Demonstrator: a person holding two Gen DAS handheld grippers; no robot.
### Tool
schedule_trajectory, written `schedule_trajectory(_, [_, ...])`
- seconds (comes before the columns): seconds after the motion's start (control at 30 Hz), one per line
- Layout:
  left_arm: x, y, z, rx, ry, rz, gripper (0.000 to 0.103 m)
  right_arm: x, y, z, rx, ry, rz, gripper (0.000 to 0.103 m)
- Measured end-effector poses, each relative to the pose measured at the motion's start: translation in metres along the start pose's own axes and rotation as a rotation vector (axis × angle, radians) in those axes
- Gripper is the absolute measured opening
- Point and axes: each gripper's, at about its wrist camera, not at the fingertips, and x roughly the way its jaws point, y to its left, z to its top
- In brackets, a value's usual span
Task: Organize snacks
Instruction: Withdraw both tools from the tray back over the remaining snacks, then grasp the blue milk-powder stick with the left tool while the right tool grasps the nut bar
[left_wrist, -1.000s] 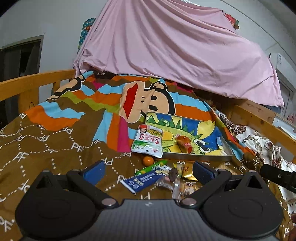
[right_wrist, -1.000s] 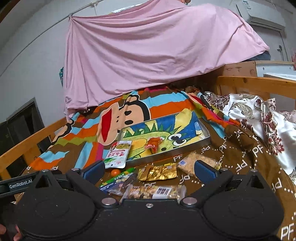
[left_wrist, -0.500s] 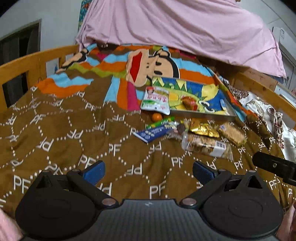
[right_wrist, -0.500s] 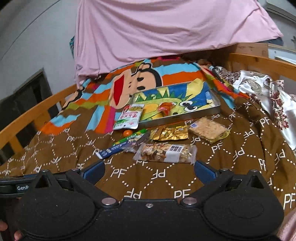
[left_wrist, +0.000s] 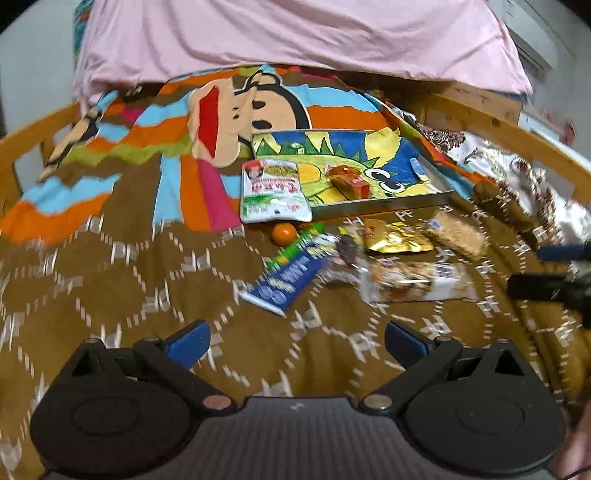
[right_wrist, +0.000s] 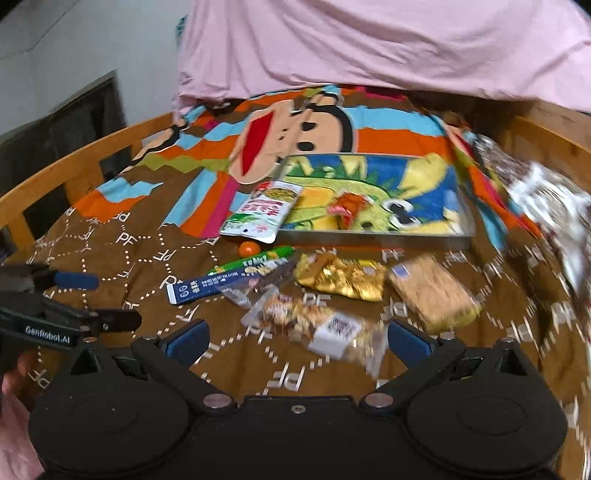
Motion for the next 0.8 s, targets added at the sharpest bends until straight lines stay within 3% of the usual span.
schedule_trajectory(0.17, [0.037, 0.013, 0.015, 0.04, -0.002, -0.04, 0.103, 0.039, -0.012, 0.016, -0.107, 0.023, 0.069, 0.102])
schedule_trajectory(0.4, [0.081, 0.012, 0.017, 0.199, -0.004, -0.123, 0.103, 0.087, 0.0, 0.015, -0.418, 0.13, 0.137, 0.102])
schedule_trajectory(0.63, [0.106, 0.001, 0.022, 0.397, 0.004, -0.219, 0.102, 0.117, -0.021, 0.006, -0.403, 0.241, 0.175, 0.101])
schedule_trajectory(0.73, [0.12, 0.009, 0.029, 0.361, 0.054, -0.274, 0.101, 0.123, -0.025, 0.005, -0.384, 0.256, 0.173, 0.1])
schedule_trajectory(0.8, [0.13, 0.021, 0.035, 0.266, 0.11, -0.327, 0.099, 0.126, -0.025, 0.004, -0.361, 0.262, 0.182, 0.1])
